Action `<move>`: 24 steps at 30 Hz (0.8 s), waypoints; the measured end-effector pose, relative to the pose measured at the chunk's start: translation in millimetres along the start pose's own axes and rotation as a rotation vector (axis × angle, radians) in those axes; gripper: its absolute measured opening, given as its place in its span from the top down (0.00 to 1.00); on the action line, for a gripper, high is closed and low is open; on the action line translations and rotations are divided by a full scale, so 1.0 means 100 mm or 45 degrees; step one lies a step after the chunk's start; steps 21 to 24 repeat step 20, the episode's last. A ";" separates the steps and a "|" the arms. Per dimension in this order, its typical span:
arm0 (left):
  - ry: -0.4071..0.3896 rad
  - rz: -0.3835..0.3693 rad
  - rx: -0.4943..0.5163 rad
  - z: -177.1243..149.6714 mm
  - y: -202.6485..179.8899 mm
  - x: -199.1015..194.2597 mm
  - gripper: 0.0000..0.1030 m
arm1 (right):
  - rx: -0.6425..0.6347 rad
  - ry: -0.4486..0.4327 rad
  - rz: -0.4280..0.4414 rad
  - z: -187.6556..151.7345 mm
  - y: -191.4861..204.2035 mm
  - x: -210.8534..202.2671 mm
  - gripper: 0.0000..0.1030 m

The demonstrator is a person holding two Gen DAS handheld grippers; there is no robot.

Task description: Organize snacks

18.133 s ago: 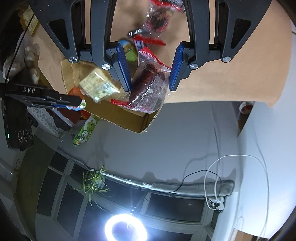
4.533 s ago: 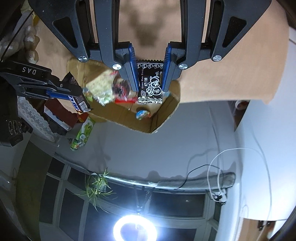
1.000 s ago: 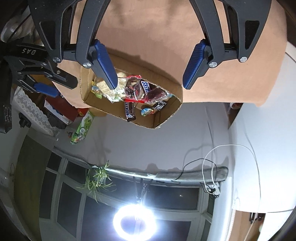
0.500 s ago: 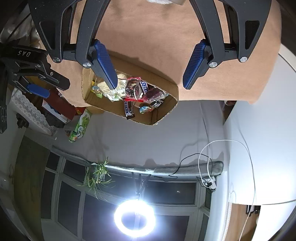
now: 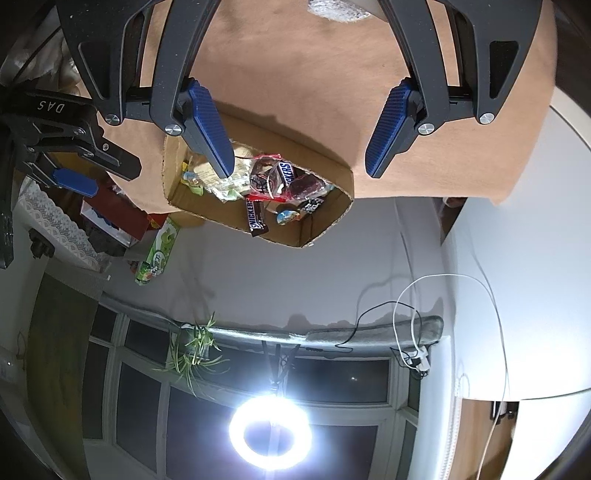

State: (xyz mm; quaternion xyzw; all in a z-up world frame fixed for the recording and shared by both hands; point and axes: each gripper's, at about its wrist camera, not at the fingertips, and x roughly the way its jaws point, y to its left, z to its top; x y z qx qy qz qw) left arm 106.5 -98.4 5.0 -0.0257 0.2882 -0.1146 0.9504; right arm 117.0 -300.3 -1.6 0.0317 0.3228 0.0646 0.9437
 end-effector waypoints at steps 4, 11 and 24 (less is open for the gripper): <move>0.004 0.001 -0.002 0.00 0.00 0.00 0.29 | -0.009 0.005 -0.001 -0.01 -0.01 -0.01 0.01; 0.003 0.008 -0.005 0.00 0.00 -0.01 0.29 | -0.011 0.011 -0.005 -0.02 -0.01 -0.01 0.01; 0.003 0.005 -0.007 -0.03 0.01 0.00 0.29 | -0.012 0.014 -0.008 -0.05 0.00 0.00 0.00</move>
